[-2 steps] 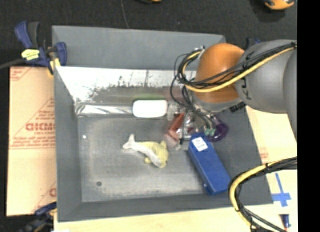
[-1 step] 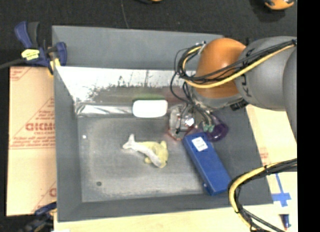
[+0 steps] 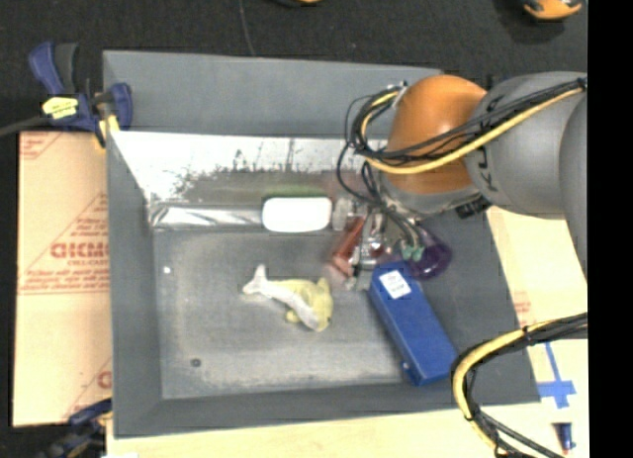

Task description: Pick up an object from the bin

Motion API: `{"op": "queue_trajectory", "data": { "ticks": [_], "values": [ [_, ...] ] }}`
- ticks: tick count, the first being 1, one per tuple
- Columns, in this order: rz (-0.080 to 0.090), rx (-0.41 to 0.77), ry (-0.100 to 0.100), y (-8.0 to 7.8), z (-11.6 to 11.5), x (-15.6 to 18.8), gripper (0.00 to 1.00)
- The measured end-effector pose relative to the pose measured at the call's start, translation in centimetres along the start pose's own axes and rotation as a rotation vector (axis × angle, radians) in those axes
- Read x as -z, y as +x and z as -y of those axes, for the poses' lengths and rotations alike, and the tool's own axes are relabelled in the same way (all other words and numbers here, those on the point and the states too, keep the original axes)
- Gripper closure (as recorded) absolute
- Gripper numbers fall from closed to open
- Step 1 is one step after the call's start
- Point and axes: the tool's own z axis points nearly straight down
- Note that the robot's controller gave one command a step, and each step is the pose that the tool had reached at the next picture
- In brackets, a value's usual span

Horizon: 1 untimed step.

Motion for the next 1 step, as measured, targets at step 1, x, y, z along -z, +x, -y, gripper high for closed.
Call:
{"op": "queue_trajectory", "data": {
  "ticks": [1],
  "values": [
    [0.000,0.000,0.000,0.00,0.00,0.01,0.00]
  ]
}}
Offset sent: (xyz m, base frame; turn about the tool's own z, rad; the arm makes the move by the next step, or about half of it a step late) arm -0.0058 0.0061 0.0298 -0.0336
